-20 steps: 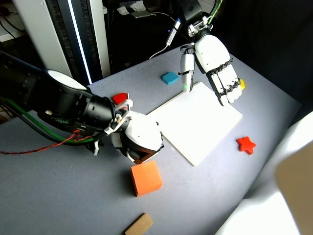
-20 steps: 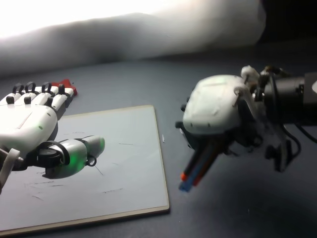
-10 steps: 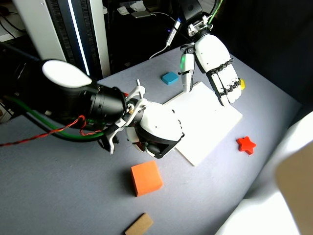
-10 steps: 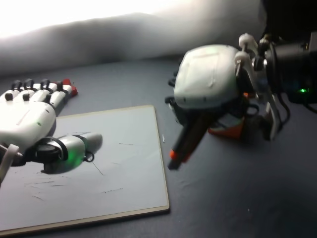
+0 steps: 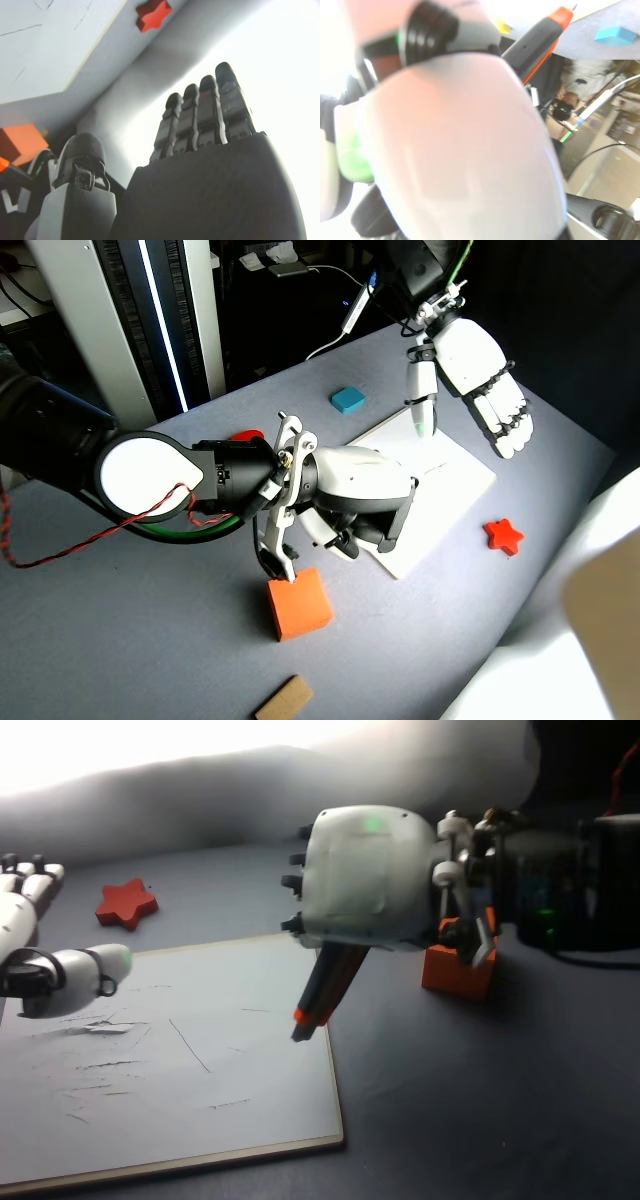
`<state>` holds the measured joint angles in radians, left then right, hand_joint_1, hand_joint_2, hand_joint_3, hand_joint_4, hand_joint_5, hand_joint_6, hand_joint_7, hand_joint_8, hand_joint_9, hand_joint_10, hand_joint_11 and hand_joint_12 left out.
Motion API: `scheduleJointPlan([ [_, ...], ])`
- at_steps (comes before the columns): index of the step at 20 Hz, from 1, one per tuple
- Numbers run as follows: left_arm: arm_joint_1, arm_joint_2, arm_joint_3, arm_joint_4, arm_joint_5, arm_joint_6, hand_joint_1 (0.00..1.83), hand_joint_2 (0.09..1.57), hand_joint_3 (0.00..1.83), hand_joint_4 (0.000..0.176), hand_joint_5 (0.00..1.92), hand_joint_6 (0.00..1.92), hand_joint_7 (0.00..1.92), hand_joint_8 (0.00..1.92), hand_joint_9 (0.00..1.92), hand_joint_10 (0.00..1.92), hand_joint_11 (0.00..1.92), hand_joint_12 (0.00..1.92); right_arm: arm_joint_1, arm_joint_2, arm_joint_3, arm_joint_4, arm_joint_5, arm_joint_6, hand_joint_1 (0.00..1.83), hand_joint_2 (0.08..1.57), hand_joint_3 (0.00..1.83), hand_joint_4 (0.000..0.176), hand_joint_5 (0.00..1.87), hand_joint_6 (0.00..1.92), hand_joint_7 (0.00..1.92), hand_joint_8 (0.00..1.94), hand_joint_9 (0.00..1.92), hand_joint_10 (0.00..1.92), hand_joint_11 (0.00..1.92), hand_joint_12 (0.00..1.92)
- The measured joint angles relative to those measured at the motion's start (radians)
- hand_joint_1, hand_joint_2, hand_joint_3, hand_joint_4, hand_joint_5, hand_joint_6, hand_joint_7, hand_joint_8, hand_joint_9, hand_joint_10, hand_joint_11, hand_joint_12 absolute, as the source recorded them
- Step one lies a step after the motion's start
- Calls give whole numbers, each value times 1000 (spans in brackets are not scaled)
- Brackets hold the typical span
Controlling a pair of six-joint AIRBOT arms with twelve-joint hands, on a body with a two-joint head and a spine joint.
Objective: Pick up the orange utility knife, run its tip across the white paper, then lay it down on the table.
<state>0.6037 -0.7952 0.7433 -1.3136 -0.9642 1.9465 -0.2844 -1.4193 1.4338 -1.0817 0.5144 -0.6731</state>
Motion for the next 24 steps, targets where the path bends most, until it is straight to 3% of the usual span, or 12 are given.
scheduleJointPlan([
  [2,5,0,12,-1,3,-11,0,1284,0,0,0,0,0,0,0,0,0,141,-7,-13,-13,126,-57,-64,1524,1238,78,176,1305,1921,1531,1941,1657,1921,1718,1921],
  [3,10,0,23,5,13,-19,0,1283,0,0,0,0,0,0,3,1,0,160,-5,-28,-28,291,-141,-124,1518,1240,77,176,1322,1921,1525,1941,1654,1921,1715,1921],
  [6,25,0,34,9,32,-45,0,1275,0,0,0,0,0,0,4,0,0,221,1,-42,-33,404,-232,-208,1501,1229,59,176,1326,1921,1537,1941,1655,1921,1720,1921],
  [7,25,0,35,6,34,-50,0,1274,0,0,0,0,0,0,7,1,0,194,1,-48,-36,508,-273,-298,1522,1242,60,176,1318,1921,1531,1941,1656,1921,1706,1921],
  [9,25,0,46,13,45,-51,0,1281,1,0,0,0,0,0,0,0,0,123,1,-59,-35,845,-317,-612,1522,1250,61,176,1325,1921,1524,1941,1649,1921,1702,1921],
  [11,25,0,61,11,46,-51,0,1278,0,0,0,0,0,0,0,0,0,231,0,-73,-34,1280,-316,-1006,1530,1243,54,176,1310,1921,1511,1941,1637,1921,1691,1921],
  [12,25,0,67,11,51,-51,0,1281,1,0,0,0,0,0,0,0,0,225,-3,-79,-32,1360,-304,-1092,1523,1244,53,176,1291,1921,1506,1941,1635,1921,1688,1921],
  [16,29,0,80,14,61,-52,0,1280,0,0,0,0,0,0,0,0,0,120,-19,-108,-34,1440,-250,-1220,1509,1251,48,176,1312,1921,1528,1941,1652,1921,1710,1921],
  [17,29,0,80,12,61,-52,0,1276,0,0,0,0,0,0,0,0,0,212,-24,-115,-34,1451,-229,-1249,1525,1245,43,176,1328,1921,1530,1941,1654,1921,1712,1921],
  [18,35,0,81,17,62,-56,0,1281,2,0,0,0,0,0,0,0,0,168,-27,-120,-34,1459,-215,-1271,1526,1250,43,176,1307,1921,1531,1941,1658,1921,1713,1921],
  [22,36,0,84,18,63,-56,0,1277,0,0,0,0,0,0,0,0,0,99,-39,-151,-34,1487,-160,-1333,1504,1256,41,176,1295,1921,1530,1941,1661,1921,1714,1921],
  [24,36,-1,84,19,66,-57,0,1275,0,0,0,0,2,1,3,1,0,180,-39,-154,-36,1499,-154,-1344,1506,1259,41,176,1312,1921,1543,1941,1662,1921,1713,1921],
])
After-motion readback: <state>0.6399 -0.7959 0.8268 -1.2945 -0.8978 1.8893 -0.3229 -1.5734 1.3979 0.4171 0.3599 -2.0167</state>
